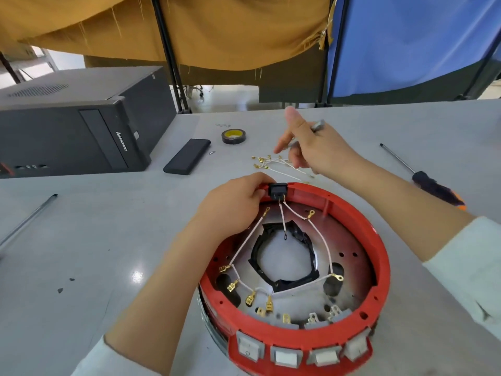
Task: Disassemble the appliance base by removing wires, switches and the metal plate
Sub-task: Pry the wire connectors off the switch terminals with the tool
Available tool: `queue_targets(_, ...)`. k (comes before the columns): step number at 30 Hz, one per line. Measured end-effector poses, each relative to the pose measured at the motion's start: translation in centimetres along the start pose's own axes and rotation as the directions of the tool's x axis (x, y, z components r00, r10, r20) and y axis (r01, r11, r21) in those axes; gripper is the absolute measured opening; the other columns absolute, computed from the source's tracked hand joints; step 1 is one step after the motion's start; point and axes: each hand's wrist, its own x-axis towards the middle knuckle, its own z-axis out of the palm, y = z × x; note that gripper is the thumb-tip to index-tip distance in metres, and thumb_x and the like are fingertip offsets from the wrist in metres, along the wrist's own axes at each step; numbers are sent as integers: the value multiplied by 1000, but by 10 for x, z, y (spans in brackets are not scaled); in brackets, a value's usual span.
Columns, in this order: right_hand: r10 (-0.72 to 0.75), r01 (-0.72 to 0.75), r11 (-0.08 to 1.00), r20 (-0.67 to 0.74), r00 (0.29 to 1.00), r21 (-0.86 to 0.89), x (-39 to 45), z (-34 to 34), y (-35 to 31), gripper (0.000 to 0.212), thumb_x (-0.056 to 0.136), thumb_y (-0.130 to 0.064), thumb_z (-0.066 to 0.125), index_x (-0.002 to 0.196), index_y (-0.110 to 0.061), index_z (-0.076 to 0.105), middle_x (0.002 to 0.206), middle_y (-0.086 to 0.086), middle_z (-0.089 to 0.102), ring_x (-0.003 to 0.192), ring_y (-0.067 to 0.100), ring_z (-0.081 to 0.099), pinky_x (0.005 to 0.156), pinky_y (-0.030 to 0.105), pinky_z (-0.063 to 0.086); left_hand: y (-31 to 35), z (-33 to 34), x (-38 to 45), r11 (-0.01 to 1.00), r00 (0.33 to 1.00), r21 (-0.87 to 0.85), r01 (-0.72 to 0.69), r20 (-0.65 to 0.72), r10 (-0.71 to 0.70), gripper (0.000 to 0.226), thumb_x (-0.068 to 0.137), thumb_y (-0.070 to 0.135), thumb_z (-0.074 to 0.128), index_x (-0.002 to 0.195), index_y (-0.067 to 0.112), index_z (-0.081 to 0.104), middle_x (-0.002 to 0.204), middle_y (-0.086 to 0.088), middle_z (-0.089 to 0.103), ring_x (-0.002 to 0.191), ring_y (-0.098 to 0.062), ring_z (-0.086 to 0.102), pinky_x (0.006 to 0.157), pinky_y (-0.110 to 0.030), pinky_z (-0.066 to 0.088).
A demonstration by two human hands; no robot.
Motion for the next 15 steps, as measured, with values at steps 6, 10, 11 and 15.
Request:
queue_targets(6, -86, 90, 993, -44, 995, 83, -33, 19, 0, 60, 98, -45, 41, 54, -16, 69, 39, -12, 49, 44, 0, 49, 59, 19, 37, 4, -2, -4, 1000, 1000, 26, 3, 5, -3, 28, 100, 23, 38, 120, 35, 52, 115, 5, 62, 107, -22, 55, 81, -32, 40)
queue_targets(10, -54, 67, 991, -111, 992, 118, -37, 22, 13, 57, 100, -40, 38, 52, -21, 62, 40, -13, 48, 44, 1, 47, 55, 22, 41, 6, -3, -6, 999, 1000, 38, 2, -7, -1, 32, 99, 22, 38, 124, 36, 51, 120, 5, 62, 110, -21, 54, 88, -34, 43)
queue_targets(11, -56, 68, 993, -118, 991, 101, -36, 23, 14, 54, 100, -40, 38, 54, -21, 58, 40, -14, 47, 43, 1, 46, 54, 22, 39, 7, -3, -6, 999, 1000, 38, 2, -9, -2, 32, 99, 21, 38, 125, 36, 51, 121, 5, 61, 111, -21, 54, 89, -35, 43)
queue_targets(15, -160, 147, 983, -121, 980, -110, -36, 28, 17, 49, 99, -42, 38, 58, -18, 49, 48, -11, 51, 51, 0, 48, 52, 13, 36, 6, -2, -6, 999, 1000, 36, 1, -11, 0, 32, 99, 21, 38, 126, 36, 51, 122, 5, 61, 112, -21, 54, 91, -36, 43)
